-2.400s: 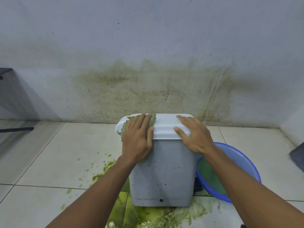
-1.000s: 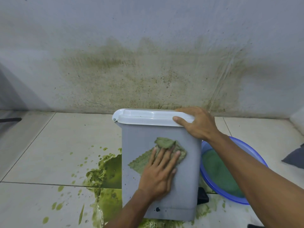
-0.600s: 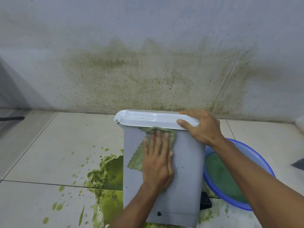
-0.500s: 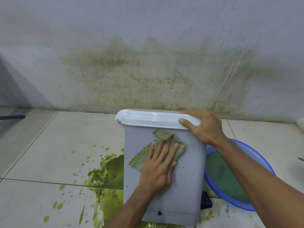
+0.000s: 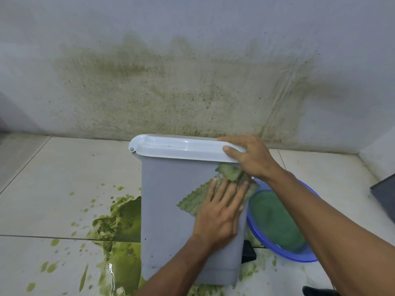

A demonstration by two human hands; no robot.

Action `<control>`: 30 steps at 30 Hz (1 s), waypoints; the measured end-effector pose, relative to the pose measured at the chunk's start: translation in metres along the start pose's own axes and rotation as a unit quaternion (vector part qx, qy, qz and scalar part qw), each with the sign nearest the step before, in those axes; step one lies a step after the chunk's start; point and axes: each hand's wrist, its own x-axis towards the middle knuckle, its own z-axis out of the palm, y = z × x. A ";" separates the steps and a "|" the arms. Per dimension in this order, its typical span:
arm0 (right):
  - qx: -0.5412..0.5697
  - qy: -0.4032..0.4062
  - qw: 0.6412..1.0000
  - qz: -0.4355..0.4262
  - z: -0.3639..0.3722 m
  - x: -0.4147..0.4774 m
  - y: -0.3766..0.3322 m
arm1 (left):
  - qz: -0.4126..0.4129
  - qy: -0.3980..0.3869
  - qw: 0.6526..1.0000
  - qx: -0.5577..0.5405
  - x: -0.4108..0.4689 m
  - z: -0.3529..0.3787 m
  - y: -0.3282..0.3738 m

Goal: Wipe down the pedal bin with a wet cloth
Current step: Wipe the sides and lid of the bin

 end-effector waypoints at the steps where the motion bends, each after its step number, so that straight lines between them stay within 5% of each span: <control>1: -0.001 -0.006 1.000 -0.001 -0.002 0.000 0.000 | 0.015 -0.007 1.000 0.010 -0.008 -0.003 -0.008; 7: 0.040 -0.049 0.998 -0.006 -0.010 -0.003 -0.002 | -0.158 0.054 0.986 0.027 -0.034 -0.018 -0.035; 16: 0.100 -0.097 0.990 0.014 -0.015 0.006 -0.001 | 0.075 -0.036 0.996 0.042 0.000 0.006 0.009; 25: 0.107 -0.095 0.990 0.006 -0.015 -0.001 0.003 | 0.077 0.081 0.991 0.079 -0.007 0.002 -0.002; 30: 0.106 -0.093 0.990 0.005 -0.014 0.000 0.001 | 0.093 0.019 0.995 0.031 0.002 0.000 -0.002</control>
